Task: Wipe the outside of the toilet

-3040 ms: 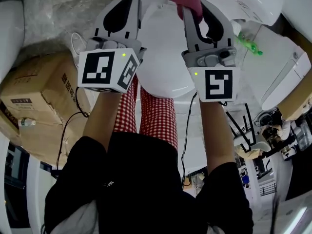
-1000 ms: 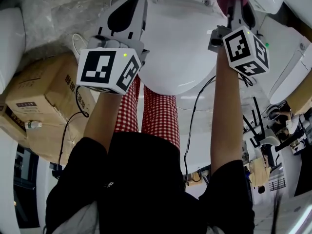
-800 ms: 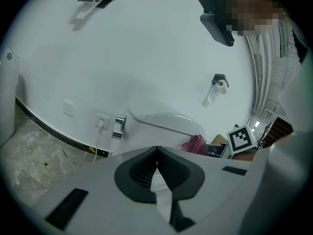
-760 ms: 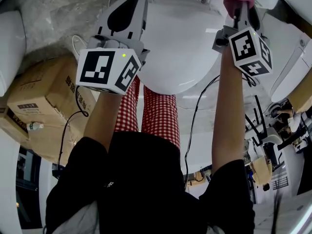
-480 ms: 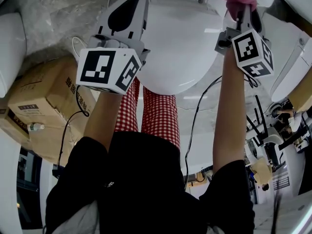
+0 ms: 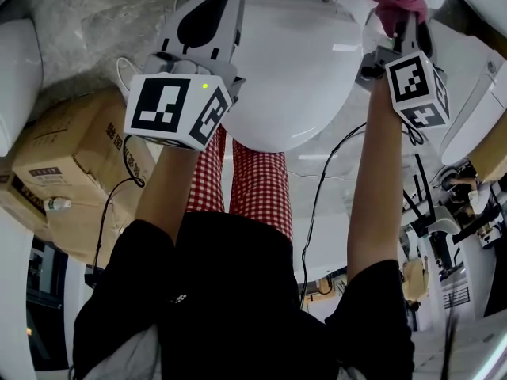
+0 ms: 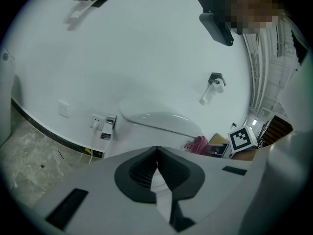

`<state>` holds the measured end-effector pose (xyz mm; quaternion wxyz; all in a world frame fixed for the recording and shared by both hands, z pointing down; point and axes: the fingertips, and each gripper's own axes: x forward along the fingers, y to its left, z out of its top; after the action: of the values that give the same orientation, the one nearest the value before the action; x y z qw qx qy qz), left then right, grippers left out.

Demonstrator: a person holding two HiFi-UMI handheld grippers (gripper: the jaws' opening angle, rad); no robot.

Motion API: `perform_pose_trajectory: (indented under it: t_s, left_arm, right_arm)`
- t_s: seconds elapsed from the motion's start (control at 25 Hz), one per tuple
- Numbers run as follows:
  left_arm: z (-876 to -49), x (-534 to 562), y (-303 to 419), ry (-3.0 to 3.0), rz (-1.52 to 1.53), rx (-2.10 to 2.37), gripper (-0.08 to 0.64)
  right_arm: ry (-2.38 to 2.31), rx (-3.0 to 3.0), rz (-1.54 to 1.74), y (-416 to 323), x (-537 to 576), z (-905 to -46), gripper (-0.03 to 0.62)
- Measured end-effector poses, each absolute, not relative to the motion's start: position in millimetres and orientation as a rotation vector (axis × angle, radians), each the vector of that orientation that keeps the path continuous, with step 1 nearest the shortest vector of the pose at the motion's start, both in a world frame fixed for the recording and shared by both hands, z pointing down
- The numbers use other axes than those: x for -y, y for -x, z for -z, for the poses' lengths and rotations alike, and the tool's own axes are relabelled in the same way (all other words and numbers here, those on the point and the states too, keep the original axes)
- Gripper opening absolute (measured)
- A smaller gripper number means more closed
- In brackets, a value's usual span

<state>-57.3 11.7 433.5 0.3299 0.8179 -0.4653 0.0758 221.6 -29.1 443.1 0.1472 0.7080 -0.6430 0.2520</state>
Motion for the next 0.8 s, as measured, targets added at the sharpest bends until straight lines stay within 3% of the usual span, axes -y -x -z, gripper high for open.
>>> perform_pose_trajectory:
  t_s: [0.4, 0.8]
  left_arm:
    - [-436, -12, 56, -2.132, -0.187, 1.229, 0.009]
    - [-438, -6, 74, -2.112, -0.175, 1.277, 0.009]
  right_arm:
    - [-1.973, 1.917, -0.559, -216, 13, -420, 0.055]
    - [-1.425, 2.303, -0.175, -82, 5, -408, 0.055]
